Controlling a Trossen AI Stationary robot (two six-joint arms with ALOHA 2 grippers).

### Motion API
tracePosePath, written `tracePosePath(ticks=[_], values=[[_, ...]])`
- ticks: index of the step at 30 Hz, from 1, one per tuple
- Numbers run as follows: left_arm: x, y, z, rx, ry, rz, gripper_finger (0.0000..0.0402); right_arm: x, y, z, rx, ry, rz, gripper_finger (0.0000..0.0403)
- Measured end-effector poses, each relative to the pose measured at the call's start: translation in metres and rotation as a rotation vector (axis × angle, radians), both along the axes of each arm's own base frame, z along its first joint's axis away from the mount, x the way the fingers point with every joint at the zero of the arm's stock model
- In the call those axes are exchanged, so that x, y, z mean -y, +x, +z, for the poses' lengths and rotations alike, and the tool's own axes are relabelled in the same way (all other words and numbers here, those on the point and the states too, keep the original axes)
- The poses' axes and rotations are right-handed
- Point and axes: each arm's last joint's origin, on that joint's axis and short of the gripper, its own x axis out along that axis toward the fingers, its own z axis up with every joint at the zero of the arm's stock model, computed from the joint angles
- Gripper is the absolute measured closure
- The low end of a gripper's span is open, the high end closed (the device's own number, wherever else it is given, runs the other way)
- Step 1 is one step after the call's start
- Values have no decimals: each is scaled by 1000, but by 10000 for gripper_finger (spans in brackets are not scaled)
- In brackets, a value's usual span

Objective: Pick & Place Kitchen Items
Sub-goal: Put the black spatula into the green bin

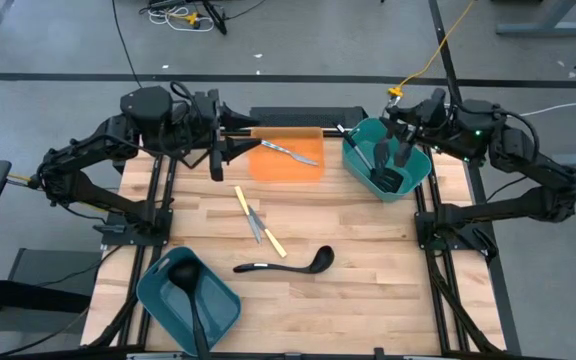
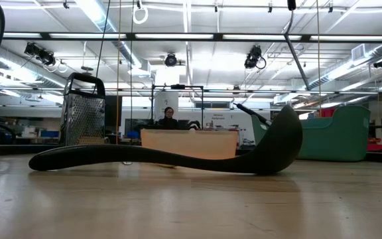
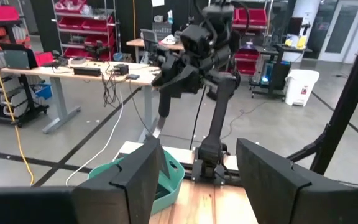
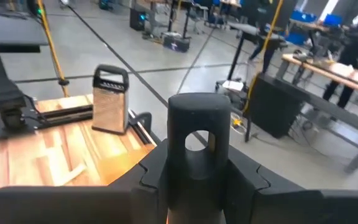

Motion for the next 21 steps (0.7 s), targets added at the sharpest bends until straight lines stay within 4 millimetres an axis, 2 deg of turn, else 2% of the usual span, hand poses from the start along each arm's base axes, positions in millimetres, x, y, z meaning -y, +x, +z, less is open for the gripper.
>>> tracePosePath(ticks=[9, 21], values=[[0, 0, 3, 32, 26, -1, 187, 18, 6, -8, -56, 40, -72, 299], [0, 0, 3, 30, 23, 13, 187, 66, 15, -25, -155, 111, -183, 299]])
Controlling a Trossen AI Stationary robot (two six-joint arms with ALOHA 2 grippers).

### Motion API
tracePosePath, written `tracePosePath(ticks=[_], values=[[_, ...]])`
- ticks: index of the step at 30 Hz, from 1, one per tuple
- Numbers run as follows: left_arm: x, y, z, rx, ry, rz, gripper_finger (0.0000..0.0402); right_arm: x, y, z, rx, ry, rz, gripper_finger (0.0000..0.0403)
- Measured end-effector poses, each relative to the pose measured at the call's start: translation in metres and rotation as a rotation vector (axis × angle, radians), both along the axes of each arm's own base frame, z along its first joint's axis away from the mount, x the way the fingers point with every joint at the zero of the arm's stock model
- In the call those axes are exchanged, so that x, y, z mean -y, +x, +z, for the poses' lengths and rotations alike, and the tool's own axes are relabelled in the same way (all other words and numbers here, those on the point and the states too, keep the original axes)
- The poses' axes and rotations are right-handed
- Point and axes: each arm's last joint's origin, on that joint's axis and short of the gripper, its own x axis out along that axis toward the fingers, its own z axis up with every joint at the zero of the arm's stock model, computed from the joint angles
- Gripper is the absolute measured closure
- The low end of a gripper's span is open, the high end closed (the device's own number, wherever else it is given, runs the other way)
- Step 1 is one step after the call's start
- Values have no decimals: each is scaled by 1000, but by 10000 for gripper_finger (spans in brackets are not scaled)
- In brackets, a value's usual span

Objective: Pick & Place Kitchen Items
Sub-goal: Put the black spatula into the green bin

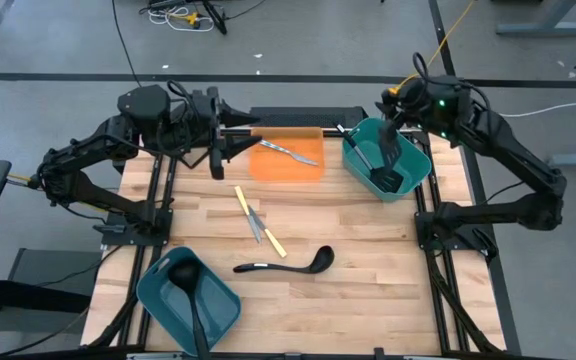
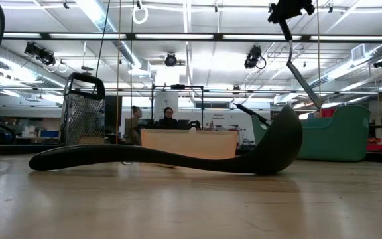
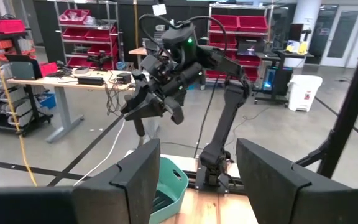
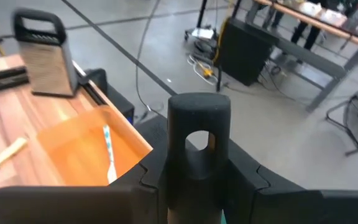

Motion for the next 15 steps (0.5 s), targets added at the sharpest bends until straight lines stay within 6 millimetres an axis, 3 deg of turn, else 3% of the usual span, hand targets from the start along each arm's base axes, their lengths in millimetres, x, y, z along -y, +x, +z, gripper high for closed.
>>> tracePosePath(ticks=[15], values=[[0, 0, 0, 3, -26, 13, 187, 59, 9, -32, -114, 157, -95, 299]])
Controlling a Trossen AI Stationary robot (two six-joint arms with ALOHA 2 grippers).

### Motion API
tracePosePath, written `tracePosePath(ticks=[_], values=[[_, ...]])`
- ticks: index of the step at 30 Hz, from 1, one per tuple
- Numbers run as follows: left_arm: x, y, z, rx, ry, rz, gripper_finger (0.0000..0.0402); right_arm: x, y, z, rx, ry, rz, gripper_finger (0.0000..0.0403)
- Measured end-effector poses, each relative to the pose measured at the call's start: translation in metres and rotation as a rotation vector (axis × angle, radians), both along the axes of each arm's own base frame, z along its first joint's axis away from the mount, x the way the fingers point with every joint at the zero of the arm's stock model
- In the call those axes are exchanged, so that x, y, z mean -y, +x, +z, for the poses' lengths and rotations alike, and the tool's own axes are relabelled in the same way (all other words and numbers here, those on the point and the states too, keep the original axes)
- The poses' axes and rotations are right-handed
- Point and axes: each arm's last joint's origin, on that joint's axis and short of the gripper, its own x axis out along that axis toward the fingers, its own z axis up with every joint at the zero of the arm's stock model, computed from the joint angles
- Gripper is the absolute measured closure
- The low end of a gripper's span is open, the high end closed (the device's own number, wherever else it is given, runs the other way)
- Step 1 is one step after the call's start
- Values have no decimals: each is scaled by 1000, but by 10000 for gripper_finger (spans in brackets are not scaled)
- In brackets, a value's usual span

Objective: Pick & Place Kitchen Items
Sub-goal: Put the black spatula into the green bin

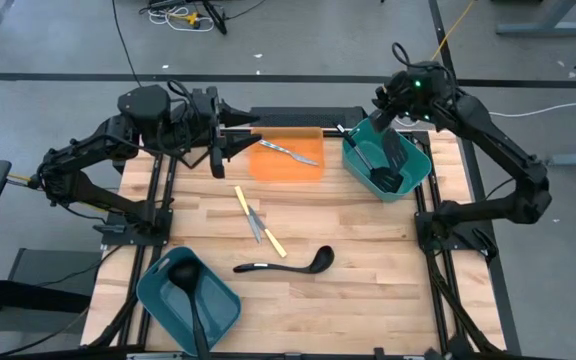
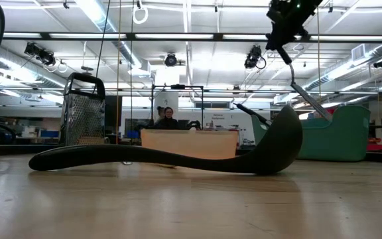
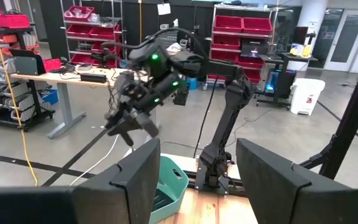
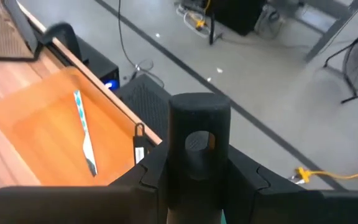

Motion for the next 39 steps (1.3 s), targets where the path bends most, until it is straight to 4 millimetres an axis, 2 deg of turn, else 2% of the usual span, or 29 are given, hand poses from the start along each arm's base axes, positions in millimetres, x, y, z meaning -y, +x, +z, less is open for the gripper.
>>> tracePosePath(ticks=[12, 27, 39], values=[[0, 0, 0, 0, 0, -1, 187, 37, 15, -35, -111, 130, -36, 299], [0, 0, 0, 0, 2, 0, 187, 49, 10, -42, -87, 150, -48, 299], [0, 0, 0, 0, 0, 0, 187, 54, 12, -90, -56, 216, -38, 299]])
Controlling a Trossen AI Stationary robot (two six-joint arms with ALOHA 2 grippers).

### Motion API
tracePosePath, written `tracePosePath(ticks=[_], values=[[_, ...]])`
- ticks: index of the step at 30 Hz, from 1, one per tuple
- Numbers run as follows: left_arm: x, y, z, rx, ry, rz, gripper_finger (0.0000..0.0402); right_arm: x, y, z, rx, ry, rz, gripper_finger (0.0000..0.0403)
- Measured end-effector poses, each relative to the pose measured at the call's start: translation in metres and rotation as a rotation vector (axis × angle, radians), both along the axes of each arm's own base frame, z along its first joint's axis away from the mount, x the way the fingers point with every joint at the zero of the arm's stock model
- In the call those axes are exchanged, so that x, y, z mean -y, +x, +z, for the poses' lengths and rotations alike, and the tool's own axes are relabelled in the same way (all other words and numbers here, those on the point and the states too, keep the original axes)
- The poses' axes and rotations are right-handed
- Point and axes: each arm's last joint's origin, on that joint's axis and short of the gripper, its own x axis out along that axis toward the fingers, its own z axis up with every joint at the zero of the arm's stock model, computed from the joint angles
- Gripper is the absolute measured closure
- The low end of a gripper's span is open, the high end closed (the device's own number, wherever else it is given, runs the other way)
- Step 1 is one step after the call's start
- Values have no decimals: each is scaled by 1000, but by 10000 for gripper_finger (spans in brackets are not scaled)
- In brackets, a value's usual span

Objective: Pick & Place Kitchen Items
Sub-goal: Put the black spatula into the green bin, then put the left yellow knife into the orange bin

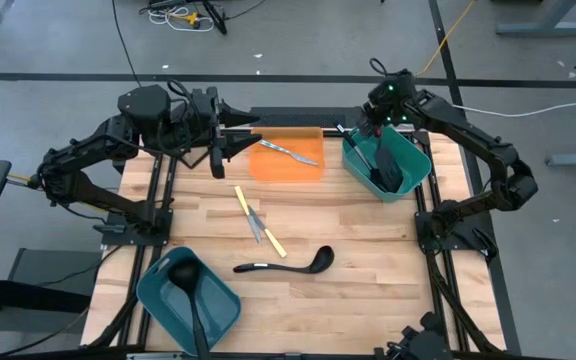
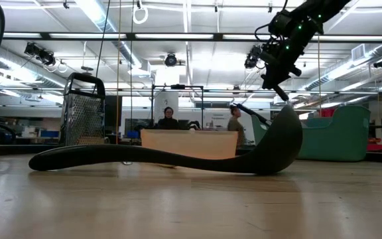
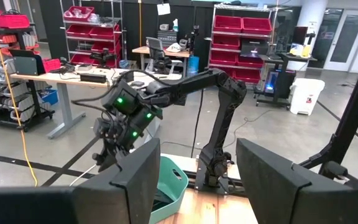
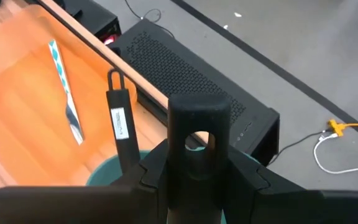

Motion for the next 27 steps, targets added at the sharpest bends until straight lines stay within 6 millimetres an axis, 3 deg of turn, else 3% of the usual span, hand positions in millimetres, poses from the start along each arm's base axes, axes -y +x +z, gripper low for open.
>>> tracePosePath(ticks=[15, 27], values=[[0, 0, 0, 0, 0, 10, 187, 0, 0, -5, 2, 5, -11, 296], [0, 0, 0, 0, 0, 10, 187, 1, -1, -5, -6, -3, -32, 222]])
